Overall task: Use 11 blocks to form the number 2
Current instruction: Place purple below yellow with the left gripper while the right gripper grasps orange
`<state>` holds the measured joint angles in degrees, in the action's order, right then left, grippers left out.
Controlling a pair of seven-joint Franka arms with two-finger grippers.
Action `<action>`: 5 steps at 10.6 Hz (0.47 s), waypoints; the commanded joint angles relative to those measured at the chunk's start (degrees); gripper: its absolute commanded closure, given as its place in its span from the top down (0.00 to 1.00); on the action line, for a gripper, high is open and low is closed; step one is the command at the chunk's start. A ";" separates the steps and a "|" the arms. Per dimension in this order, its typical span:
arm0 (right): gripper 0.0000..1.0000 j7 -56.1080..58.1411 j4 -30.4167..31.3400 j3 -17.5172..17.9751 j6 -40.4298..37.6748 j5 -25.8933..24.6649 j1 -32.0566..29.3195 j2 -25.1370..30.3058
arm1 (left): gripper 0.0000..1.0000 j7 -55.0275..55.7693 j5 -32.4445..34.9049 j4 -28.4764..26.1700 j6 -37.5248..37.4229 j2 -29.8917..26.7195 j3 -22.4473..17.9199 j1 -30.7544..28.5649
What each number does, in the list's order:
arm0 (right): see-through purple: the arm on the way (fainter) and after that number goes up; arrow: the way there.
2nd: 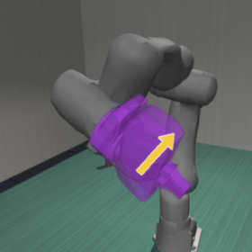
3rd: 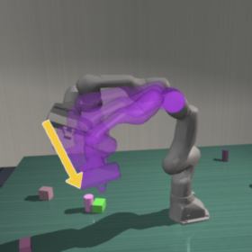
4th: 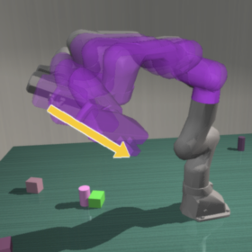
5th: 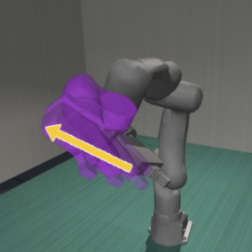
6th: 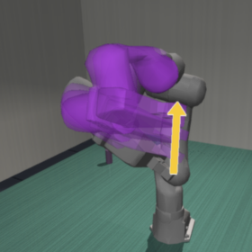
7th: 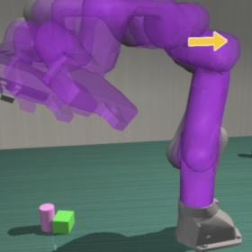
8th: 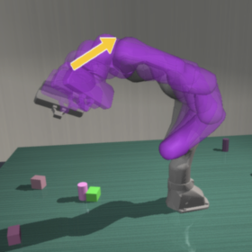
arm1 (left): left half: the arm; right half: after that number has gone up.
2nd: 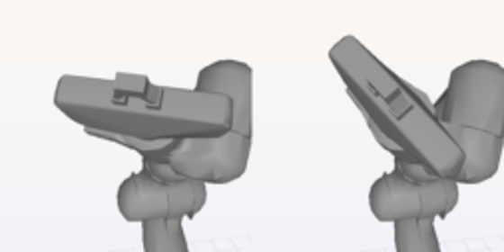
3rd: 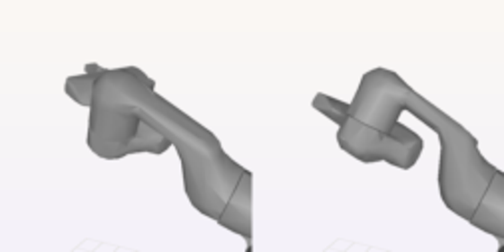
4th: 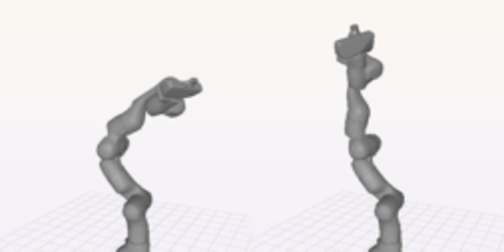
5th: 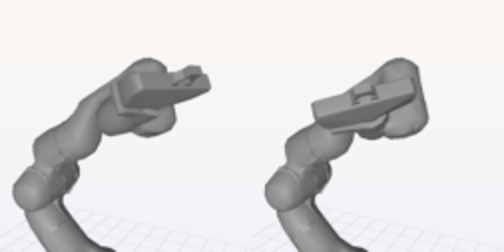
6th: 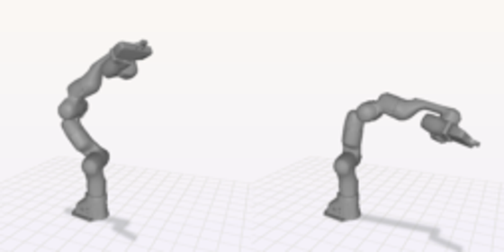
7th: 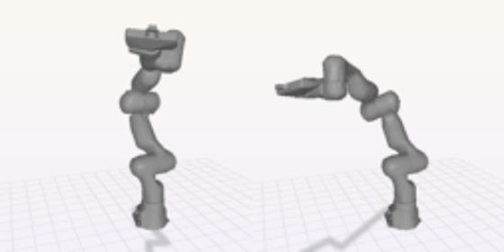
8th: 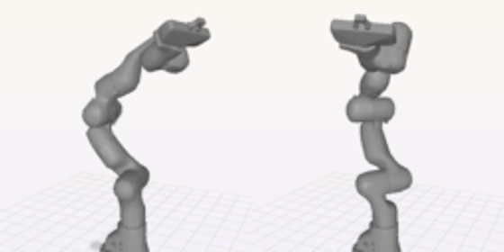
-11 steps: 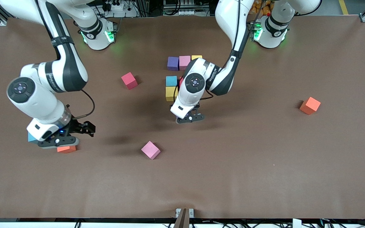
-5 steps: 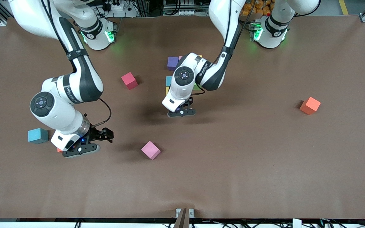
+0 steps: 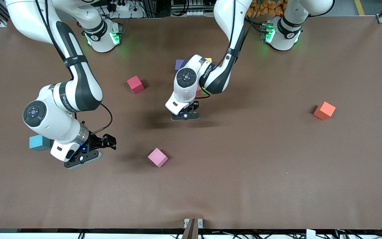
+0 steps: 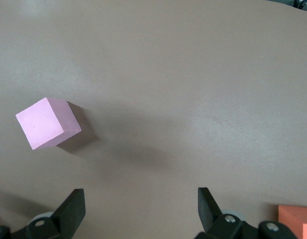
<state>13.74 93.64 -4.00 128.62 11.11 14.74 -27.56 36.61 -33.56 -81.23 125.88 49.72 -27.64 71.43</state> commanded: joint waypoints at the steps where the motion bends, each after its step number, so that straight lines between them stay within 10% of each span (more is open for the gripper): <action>1: 1.00 1.46 -1.18 0.84 -0.38 1.28 -0.68 -0.74 | 0.23 -1.10 -1.68 2.04 -2.30 1.52 -2.16 1.61; 5: 1.00 9.70 -1.36 0.84 3.98 0.84 -0.51 -3.19 | 0.24 -1.10 -3.96 2.04 -3.45 1.52 -2.77 1.96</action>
<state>19.47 93.64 -3.71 130.14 11.10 14.77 -28.56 36.55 -34.91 -81.13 123.95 49.74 -28.19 72.24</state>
